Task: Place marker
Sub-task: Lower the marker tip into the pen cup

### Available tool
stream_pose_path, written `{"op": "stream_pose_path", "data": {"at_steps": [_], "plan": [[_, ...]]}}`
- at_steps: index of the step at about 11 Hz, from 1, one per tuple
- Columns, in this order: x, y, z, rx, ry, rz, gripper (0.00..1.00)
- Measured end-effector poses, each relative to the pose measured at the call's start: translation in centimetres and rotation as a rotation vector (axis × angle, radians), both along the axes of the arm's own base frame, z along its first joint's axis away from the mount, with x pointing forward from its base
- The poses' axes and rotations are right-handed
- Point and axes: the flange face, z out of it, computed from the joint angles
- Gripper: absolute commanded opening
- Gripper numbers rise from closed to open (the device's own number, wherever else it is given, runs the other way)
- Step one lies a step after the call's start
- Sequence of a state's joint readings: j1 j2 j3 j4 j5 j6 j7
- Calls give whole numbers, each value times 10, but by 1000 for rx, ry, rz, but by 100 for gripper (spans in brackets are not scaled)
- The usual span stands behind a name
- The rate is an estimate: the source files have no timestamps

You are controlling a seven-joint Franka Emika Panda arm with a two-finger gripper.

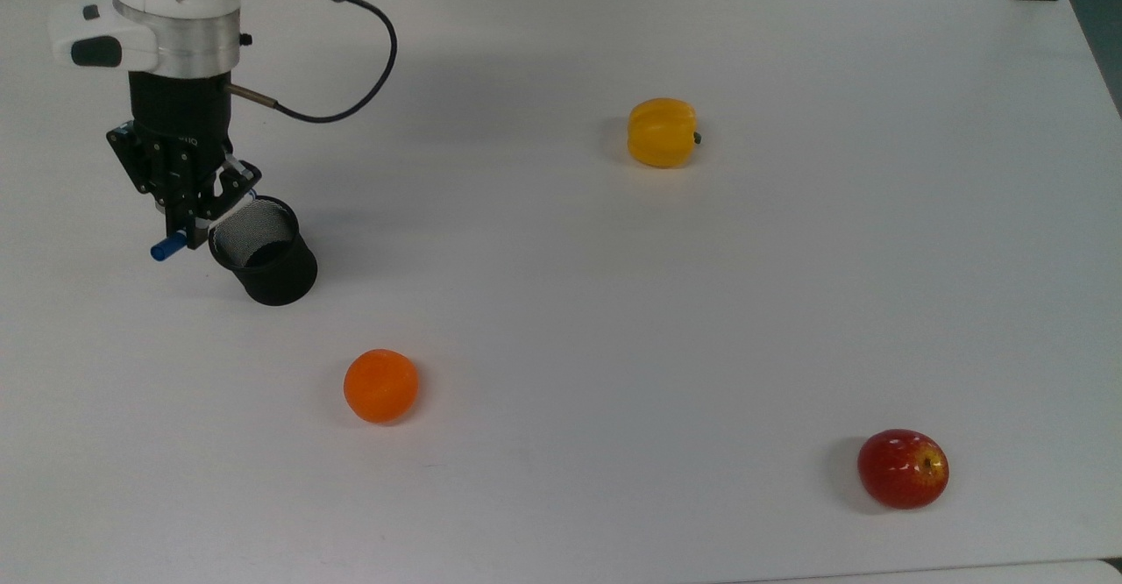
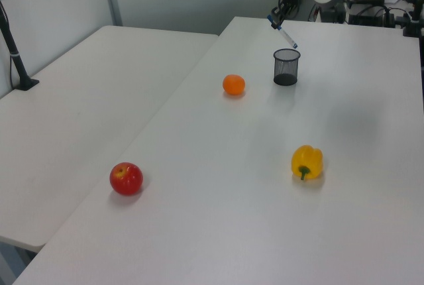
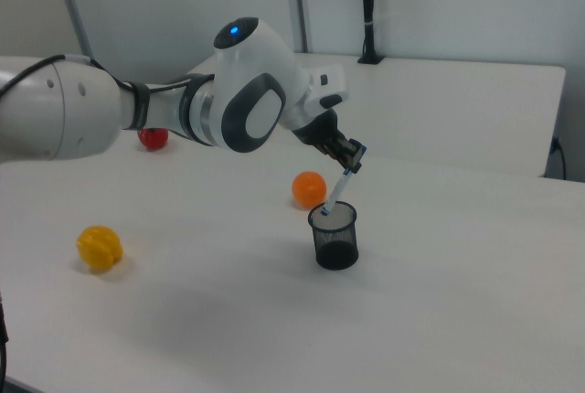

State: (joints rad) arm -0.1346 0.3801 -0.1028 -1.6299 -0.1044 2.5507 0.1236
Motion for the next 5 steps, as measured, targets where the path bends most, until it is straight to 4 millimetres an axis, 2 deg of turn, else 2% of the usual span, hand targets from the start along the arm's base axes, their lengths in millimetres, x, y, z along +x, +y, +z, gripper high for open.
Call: {"op": "stream_pose_path", "data": {"at_steps": [3,5], "plan": [[5,0,-24,-1,17,4,16],[7,0,-33,1,28,5,18]]}}
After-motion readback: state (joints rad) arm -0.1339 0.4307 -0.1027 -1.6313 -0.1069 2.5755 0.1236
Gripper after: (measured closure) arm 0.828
